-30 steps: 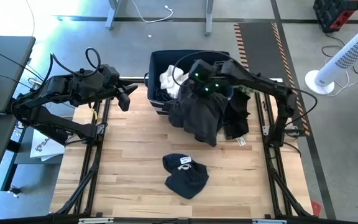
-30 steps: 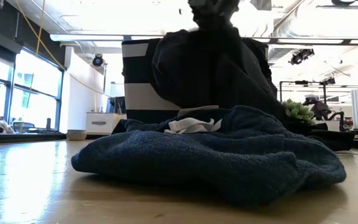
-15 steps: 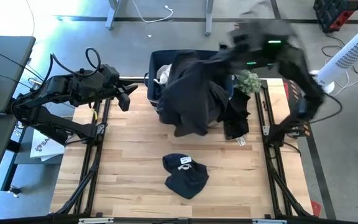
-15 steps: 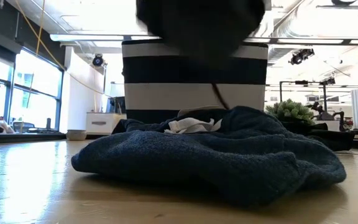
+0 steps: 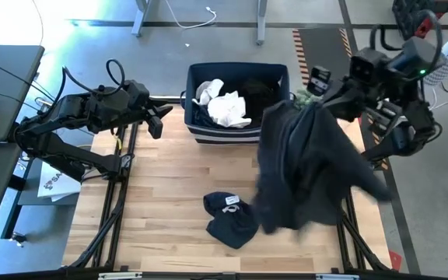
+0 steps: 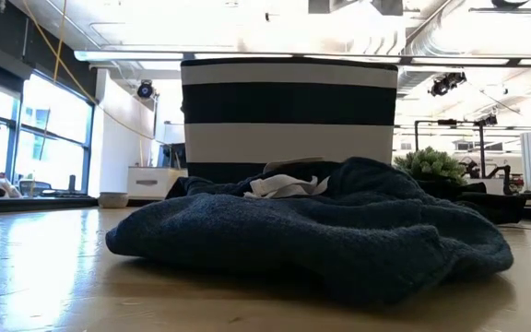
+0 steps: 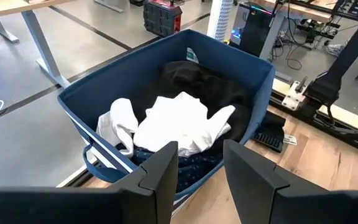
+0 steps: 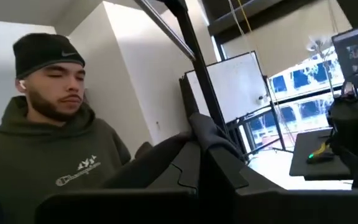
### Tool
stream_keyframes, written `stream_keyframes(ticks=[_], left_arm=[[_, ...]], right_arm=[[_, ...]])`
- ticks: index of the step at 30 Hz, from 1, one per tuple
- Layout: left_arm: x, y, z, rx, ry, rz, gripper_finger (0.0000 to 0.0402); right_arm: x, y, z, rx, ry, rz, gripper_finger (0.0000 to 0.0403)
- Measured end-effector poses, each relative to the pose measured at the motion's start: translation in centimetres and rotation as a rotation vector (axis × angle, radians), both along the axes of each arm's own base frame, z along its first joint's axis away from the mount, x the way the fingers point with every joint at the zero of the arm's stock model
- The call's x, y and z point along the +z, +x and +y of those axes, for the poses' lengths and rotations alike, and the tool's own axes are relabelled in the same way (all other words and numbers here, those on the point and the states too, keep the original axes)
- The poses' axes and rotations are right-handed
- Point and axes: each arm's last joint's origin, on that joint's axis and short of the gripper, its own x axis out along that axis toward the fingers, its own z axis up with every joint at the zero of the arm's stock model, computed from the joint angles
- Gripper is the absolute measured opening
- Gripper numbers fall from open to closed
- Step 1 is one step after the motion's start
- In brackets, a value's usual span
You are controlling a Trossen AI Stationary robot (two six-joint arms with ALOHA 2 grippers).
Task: Sort clothes
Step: Put the black shorts into the blue bin
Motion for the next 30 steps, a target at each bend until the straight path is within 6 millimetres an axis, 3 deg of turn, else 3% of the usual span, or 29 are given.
stream_keyframes(ticks=[9, 14, 19, 25, 30], left_arm=[[0.0, 0.0, 0.0, -0.003, 0.014, 0.008, 0.0126], [0.0, 0.0, 0.0, -0.004, 0.014, 0.007, 0.0126], [0.0, 0.0, 0.0, -0.004, 0.013, 0.007, 0.0126], [0.0, 0.0, 0.0, -0.004, 0.013, 0.007, 0.0126], [0.0, 0.0, 0.0, -0.005, 0.013, 0.006, 0.0126]], right_arm=[[0.2, 3.3, -2.2, -0.098, -0.023, -0.120, 0.0003], [1.4, 3.2, -4.3, -0.205, -0.046, -0.248, 0.0003], [1.7, 3.9, -7.3, -0.438, -0.007, -0.355, 0.0003], [-0.3, 6.0, -12.4, -0.643, 0.024, -0.235, 0.0003], [-3.9, 8.3, -16.6, -0.769, 0.053, 0.037, 0.0003]])
